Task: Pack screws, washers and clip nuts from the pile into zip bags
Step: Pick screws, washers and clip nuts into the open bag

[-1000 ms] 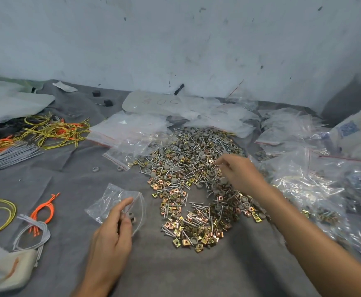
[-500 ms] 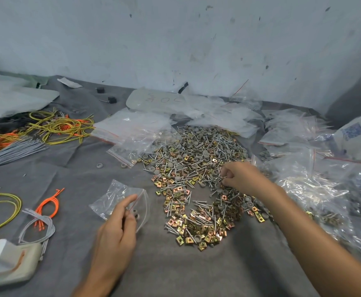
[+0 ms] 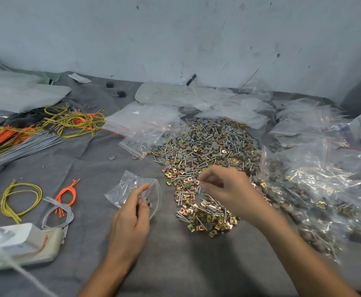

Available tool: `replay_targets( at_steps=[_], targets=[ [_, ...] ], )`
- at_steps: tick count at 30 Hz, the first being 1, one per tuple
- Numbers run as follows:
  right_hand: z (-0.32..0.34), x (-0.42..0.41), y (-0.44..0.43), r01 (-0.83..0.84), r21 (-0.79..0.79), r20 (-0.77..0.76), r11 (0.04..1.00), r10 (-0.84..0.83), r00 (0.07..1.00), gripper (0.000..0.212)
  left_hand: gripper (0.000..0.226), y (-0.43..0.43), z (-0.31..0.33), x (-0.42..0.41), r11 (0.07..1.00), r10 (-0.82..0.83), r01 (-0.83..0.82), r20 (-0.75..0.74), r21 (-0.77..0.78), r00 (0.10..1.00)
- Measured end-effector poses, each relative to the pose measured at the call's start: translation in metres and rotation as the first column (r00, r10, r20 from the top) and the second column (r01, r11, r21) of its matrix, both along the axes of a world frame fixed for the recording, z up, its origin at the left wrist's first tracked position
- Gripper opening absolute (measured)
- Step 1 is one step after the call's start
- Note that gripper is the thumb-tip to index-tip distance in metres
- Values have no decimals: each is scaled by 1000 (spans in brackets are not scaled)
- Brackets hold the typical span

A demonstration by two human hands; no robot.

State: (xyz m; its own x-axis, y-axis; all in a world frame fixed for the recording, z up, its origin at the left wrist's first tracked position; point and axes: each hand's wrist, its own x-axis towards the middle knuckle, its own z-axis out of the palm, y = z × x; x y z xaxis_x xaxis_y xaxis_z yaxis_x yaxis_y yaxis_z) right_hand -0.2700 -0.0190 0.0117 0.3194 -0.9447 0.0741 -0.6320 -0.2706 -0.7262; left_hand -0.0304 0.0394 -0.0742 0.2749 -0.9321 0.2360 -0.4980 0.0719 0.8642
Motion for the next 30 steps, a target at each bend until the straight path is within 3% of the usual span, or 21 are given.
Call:
replay_targets(
  at_steps=[5, 17, 21, 24, 30],
  targets=[
    [-24, 60, 25, -142, -107, 79, 984, 151, 985, 12, 36, 0, 1, 1, 1000, 3, -3, 13, -11, 1000],
    [-53, 112, 31, -86, -384, -244, 919, -11, 970, 17, 42, -3, -7, 5, 1000, -13, 14, 22, -18, 1000],
    [-41, 101, 25, -85, -315, -164, 945, 34, 986, 15, 42, -2, -7, 4, 1000, 1, -1, 10, -30, 1000],
    [-29, 67, 6, 19, -268, -112, 963, -51, 992, 11, 41, -1, -4, 2, 999, 1, -1, -4, -40, 1000],
    [-14, -36, -42, 218, -217, -361, 952, -285, 888, 10, 41, 0, -2, 2, 1000, -7, 7, 4, -26, 1000]
  ],
)
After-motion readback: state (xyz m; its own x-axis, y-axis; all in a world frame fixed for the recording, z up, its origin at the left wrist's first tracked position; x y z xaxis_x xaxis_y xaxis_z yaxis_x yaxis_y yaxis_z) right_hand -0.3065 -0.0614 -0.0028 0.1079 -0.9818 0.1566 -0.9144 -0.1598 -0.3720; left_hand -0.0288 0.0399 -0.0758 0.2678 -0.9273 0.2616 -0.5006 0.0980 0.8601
